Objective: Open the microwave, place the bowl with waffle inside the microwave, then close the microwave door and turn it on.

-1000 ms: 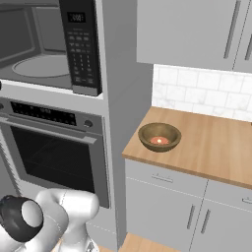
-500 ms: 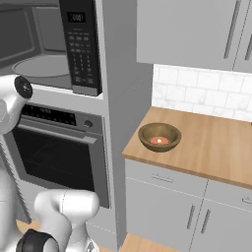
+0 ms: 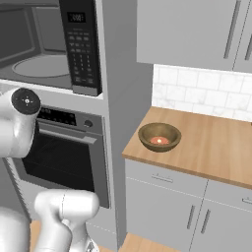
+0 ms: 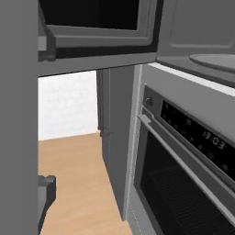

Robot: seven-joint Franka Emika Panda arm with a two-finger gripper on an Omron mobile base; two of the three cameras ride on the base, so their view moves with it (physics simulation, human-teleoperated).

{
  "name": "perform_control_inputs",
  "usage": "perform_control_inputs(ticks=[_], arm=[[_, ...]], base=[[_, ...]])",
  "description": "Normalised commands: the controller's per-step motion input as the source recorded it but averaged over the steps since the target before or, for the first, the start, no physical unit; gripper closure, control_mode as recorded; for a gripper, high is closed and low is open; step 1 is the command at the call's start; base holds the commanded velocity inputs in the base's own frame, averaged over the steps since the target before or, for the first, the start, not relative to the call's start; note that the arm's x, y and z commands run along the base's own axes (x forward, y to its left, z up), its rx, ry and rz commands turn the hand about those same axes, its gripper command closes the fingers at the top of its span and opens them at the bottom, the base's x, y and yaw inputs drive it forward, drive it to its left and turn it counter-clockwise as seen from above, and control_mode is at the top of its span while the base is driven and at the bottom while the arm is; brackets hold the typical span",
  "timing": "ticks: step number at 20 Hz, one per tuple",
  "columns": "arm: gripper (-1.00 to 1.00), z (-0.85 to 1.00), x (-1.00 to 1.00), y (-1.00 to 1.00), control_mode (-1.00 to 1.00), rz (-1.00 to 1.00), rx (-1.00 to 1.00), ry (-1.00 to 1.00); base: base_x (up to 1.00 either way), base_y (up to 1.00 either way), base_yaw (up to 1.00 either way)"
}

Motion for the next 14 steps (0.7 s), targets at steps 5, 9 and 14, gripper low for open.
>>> perform_control_inputs(ticks=[5, 9, 14], arm=[[-1.0, -0.39, -0.1, -1.0, -1.0, -0.4, -0.16, 0.0], [-1.0, -0.28, 0.08, -1.0, -1.0, -0.39, -0.11, 0.06], [-1.0, -0.14, 0.32, -1.0, -1.0, -0.24, -0.14, 0.17]], base=[[0.0, 0.0, 0.0], [0.0, 0.0, 0.0], [0.0, 0.0, 0.0]])
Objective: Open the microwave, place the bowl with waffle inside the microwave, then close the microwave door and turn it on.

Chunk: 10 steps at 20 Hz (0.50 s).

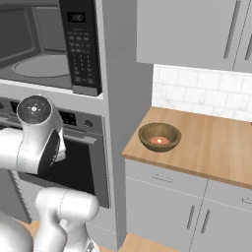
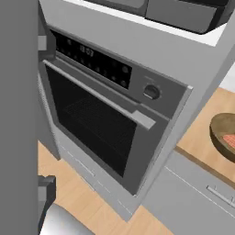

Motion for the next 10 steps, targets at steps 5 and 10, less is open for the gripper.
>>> perform_control_inputs(ticks=[5, 10], arm=[[-1.0, -0.22, 0.22, -1.0, -1.0, -0.1, -0.02, 0.03], [-1.0, -0.18, 0.19, -1.0, -1.0, 0.0, 0.0, 0.0]], base=[[0.0, 0.0, 0.0], [0.0, 0.0, 0.0]])
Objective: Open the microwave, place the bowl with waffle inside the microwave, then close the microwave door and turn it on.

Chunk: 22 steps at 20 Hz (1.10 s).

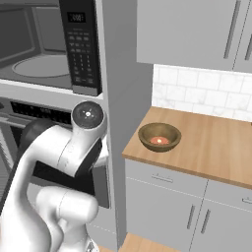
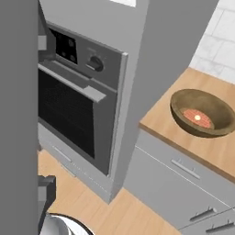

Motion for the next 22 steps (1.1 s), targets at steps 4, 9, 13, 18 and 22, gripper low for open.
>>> perform_control_inputs(ticks=[4, 9, 13, 18, 22], arm=[[-1.0, -0.23, 0.29, -1.0, -1.0, 0.0, 0.0, 0.0], [-1.0, -0.3, 0.42, -0.99, -1.0, 0.0, 0.0, 0.01], [-1.0, -0.39, 0.59, -0.72, -1.0, 0.0, 0.0, 0.0], [-1.0, -0.38, 0.63, -0.36, -1.0, 0.07, 0.0, 0.0], [-1.0, -0.35, 0.6, -0.25, -1.0, 0.11, 0.0, 0.0]], base=[[0.0, 0.0, 0.0], [0.0, 0.0, 0.0], [0.0, 0.0, 0.0], [0.0, 0.0, 0.0], [0.0, 0.0, 0.0]])
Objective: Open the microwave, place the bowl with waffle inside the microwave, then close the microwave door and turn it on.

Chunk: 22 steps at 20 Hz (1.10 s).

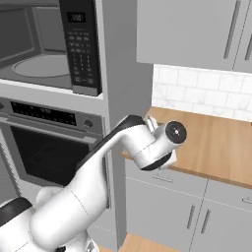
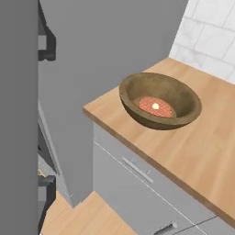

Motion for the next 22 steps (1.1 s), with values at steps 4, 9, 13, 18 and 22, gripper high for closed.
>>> perform_control_inputs(ticks=[4, 9, 13, 18, 22], arm=[[-1.0, -0.33, 0.52, -0.12, -1.0, 0.1, -0.05, 0.02], [-1.0, -0.35, 0.42, -0.01, -1.0, 0.04, -0.1, 0.04], [-1.0, -0.32, 0.32, 0.0, -1.0, 0.0, -0.09, 0.05], [-1.0, -0.27, 0.29, -0.07, -1.0, 0.0, -0.01, 0.01], [-1.0, -0.24, 0.35, -0.13, -1.0, 0.0, 0.0, 0.0]], base=[[0.0, 0.0, 0.0], [0.0, 0.0, 0.0], [0.0, 0.0, 0.0], [0.0, 0.0, 0.0], [0.0, 0.0, 0.0]])
